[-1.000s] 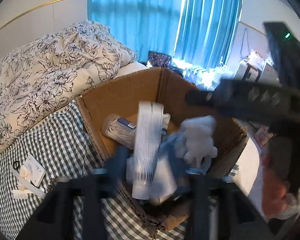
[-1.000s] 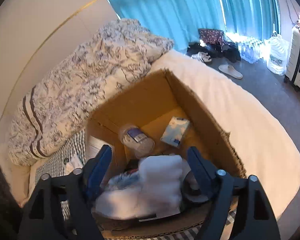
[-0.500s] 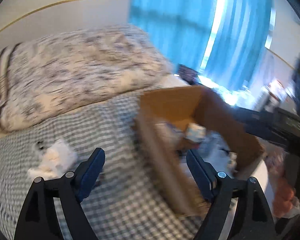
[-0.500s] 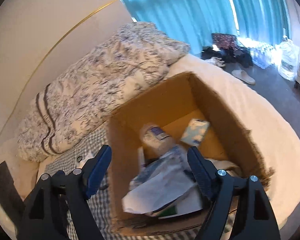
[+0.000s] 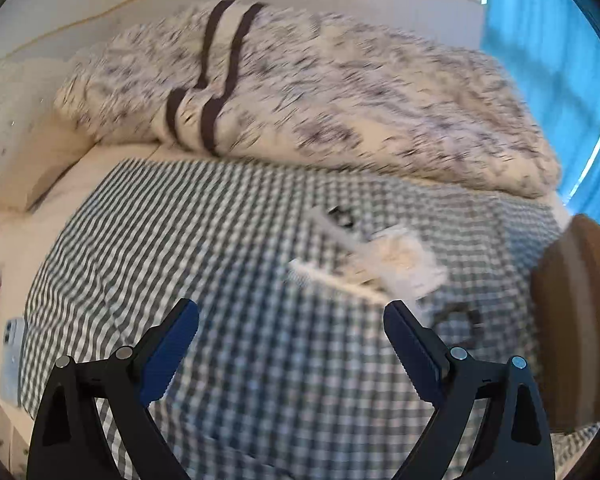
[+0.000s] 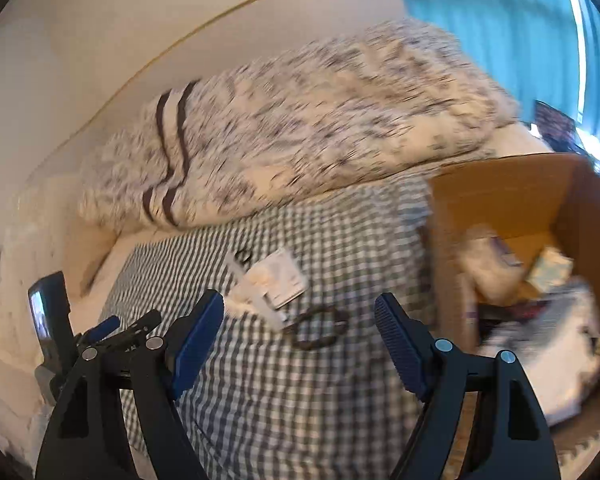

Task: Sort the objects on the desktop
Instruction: 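Move both grippers back over the bed toward the remaining items, then grasp the white plastic strip with the right gripper while the left grasps the white lace cloth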

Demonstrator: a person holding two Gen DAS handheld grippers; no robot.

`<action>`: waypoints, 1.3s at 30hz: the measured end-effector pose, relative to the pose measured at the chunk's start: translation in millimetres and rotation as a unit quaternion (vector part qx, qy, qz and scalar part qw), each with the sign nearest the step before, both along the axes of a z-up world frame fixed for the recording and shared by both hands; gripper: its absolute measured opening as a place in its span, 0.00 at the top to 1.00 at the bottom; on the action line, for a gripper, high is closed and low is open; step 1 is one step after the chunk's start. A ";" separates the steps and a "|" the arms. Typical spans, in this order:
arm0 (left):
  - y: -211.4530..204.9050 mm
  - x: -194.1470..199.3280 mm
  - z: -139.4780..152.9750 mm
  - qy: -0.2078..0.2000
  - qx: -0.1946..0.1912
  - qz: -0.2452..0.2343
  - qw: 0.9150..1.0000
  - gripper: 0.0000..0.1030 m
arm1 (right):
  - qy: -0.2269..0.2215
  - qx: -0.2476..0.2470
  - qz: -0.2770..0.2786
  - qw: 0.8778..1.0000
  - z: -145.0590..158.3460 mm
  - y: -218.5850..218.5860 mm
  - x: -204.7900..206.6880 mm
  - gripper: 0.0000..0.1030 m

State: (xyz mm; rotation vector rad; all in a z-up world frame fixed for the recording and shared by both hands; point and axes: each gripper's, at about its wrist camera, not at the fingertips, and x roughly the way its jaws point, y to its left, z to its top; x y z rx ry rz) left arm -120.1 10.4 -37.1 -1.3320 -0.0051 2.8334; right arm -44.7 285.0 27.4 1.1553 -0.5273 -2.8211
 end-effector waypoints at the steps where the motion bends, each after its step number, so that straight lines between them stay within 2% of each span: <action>1: -3.6 -0.4 -7.8 -0.004 0.000 0.002 1.000 0.07 | -0.007 0.004 0.009 1.000 -9.8 -9.3 -6.8 0.25; 6: -13.7 -9.4 -50.7 -0.024 -0.009 -0.003 1.000 0.07 | -0.037 0.010 0.037 0.999 -50.1 -38.0 -33.6 0.25; 9: -16.0 -19.0 -69.6 -0.033 0.003 -0.010 0.999 0.07 | -0.054 0.025 0.038 0.997 -66.0 -50.0 -55.7 0.25; 11: -22.2 -22.7 -81.4 -0.036 0.022 -0.017 0.999 0.07 | -0.057 0.033 0.044 0.997 -71.3 -59.7 -69.8 0.31; 14: -32.6 -30.2 -95.8 -0.050 0.034 -0.012 0.998 0.07 | -0.065 0.056 0.052 0.995 -85.1 -74.9 -94.3 0.35; 17: -44.0 -34.5 -100.1 -0.055 0.044 0.000 0.998 0.07 | -0.086 0.074 0.060 0.992 -106.7 -93.2 -118.8 0.46; 24: -56.8 -47.2 -101.3 -0.046 0.065 0.011 0.997 0.07 | -0.133 0.083 0.063 0.986 -152.7 -107.9 -147.8 0.49; 26: -56.6 -50.0 -105.4 -0.049 0.070 0.014 0.996 0.07 | -0.135 0.095 0.065 0.984 -156.9 -111.1 -148.2 0.50; 27: -56.3 -50.6 -106.8 -0.051 0.072 0.015 0.996 0.07 | -0.135 0.106 0.064 0.983 -157.0 -112.5 -148.3 0.55; 28: -55.2 -51.2 -108.4 -0.055 0.073 0.014 0.996 0.07 | -0.137 0.117 0.061 0.982 -157.3 -113.2 -148.2 0.68; 29: -53.7 -51.3 -110.9 -0.058 0.071 0.014 0.996 0.07 | -0.142 0.126 0.060 0.980 -157.4 -113.0 -147.8 0.75; 31: -50.3 -50.1 -112.9 -0.059 0.067 0.011 0.996 0.07 | -0.144 0.108 0.066 0.981 -155.9 -109.1 -144.9 0.87; 32: -48.1 -49.3 -113.7 -0.059 0.065 0.008 0.996 0.07 | -0.143 0.103 0.066 0.982 -154.4 -107.3 -143.0 0.90; 39: -36.0 -43.8 -114.8 -0.053 0.070 -0.017 0.996 0.07 | -0.123 0.093 0.065 0.986 -129.2 -103.3 -122.9 0.90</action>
